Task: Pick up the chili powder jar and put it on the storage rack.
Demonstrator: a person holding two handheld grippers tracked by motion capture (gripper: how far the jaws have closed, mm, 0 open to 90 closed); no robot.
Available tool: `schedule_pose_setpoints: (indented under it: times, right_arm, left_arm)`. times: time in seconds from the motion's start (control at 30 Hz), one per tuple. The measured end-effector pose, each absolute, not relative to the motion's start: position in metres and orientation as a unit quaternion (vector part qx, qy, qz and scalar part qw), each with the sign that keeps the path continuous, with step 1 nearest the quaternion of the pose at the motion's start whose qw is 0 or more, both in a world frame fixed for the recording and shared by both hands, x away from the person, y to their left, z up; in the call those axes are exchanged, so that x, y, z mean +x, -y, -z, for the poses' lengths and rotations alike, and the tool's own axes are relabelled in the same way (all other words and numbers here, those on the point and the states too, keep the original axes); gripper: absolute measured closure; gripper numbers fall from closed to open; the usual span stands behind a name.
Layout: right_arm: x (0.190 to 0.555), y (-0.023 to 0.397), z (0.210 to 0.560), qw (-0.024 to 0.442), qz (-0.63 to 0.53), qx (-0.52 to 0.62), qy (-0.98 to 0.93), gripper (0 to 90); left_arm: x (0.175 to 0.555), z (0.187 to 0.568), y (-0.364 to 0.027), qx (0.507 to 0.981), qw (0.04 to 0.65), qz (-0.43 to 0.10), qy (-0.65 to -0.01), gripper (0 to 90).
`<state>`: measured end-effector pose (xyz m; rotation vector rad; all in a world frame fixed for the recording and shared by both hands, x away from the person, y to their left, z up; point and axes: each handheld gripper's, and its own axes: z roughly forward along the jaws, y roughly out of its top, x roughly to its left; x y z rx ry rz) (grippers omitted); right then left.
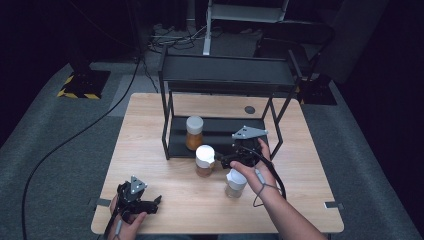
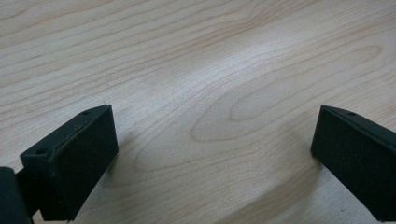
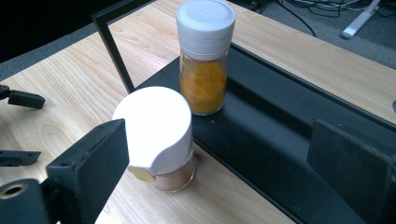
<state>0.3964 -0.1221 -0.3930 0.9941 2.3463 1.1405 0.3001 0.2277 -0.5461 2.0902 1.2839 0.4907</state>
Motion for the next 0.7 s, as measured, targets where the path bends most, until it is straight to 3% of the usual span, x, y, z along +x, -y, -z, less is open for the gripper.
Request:
schedule_pose_setpoints:
  times: [0.7]
  right_arm:
    - [0.393, 0.089, 0.401, 0.172, -0.399, 0.355, -0.828, 5.5]
  left_arm:
    - [0.300, 0.546, -0.227, 0.792, 0.314, -0.187, -0.489, 0.2]
